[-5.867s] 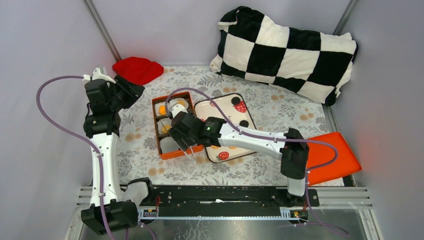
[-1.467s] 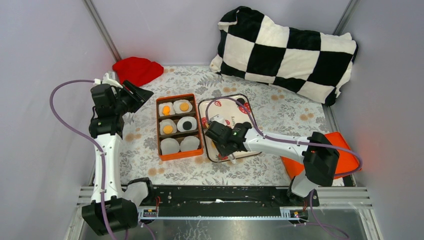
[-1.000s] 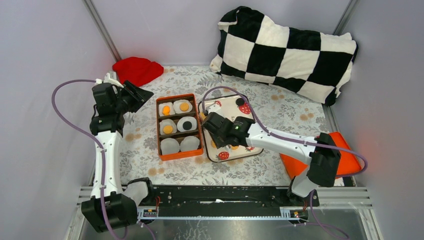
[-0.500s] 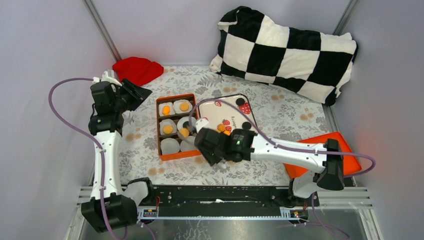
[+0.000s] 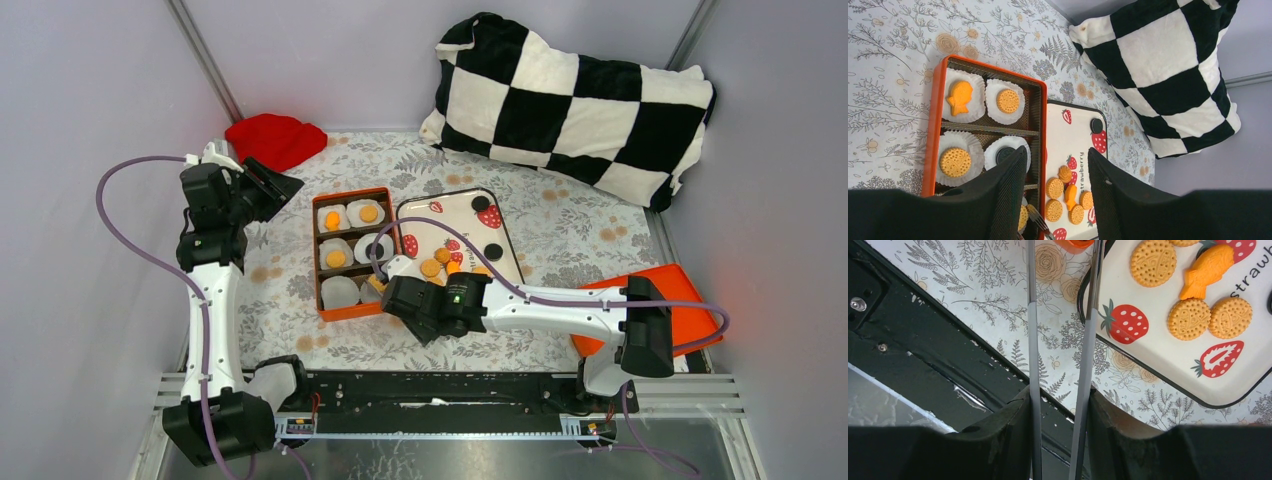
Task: Pack the cookies
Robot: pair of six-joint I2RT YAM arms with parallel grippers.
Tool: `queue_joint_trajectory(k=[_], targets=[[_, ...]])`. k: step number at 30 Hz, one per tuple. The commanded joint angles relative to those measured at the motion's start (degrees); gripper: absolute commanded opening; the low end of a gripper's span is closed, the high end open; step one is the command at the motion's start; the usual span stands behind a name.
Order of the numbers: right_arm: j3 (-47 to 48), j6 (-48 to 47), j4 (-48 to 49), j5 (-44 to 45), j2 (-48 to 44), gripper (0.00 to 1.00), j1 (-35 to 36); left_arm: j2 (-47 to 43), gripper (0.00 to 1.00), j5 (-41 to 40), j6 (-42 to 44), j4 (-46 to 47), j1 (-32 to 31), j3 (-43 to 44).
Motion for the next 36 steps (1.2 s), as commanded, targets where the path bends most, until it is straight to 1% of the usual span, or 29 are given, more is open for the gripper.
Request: queue_joint_trajectory(k=[1,2,5,7,11,12,15,17,20,23,26,30,36], targets=[[1.89,0.74,0.64,3.82,0.57,0.14,-0.07,-0.57,0.54,-0.14,0.97,-0.13,-0.25,1.6],[1.99,0.89,0.38,3.93,0.54,0.24,-0.07,-0.52,0.54,-0.01,0.99,-0.2,-0.25,1.58],[1.84,1.06,0.32,4.36,0.06,0.42,-0.07,-0.22,0.55,0.92,0.9,0.05,-0.24,1.29],[1.83,1.26,0.34,4.6,-0.47,0.48,-0.07,0.11,0.55,1.94,0.53,0.51,-0.24,0.95],[1.57,1.46,0.58,4.88,-1.2,0.5,-0.07,0.54,0.56,3.22,0.04,1.19,-0.25,0.39],[1.57,1.55,0.59,4.96,-1.3,0.54,-0.07,0.5,0.56,3.35,0.02,1.35,-0.25,0.2],[1.56,2.15,0.41,5.95,-2.01,0.51,-0.07,0.33,0.56,3.61,0.1,1.39,-0.24,0.18],[1.58,3.25,-0.23,8.64,-3.66,0.46,-0.07,0.03,0.56,3.31,0.18,1.39,-0.25,0.27],[1.12,5.05,-1.34,14.28,-7.54,0.42,-0.07,-0.25,0.56,3.24,0.2,1.6,-0.2,0.47],[0.3,6.78,-4.06,18.87,-12.22,0.4,-0.14,-0.38,0.56,3.42,0.07,1.94,-0.23,0.54],[-0.89,9.12,-8.16,21.69,-14.57,0.4,-0.51,-0.17,0.56,3.71,-0.27,2.39,-0.22,0.25],[-5.17,11.21,-9.2,20.13,-15.1,0.42,-1.1,0.23,0.56,4.41,-0.92,3.22,-0.31,-0.29],[-10.79,14.52,-5.42,10.24,-12.36,0.43,-1.12,0.24,0.56,4.46,-0.94,3.26,-0.34,-0.47]])
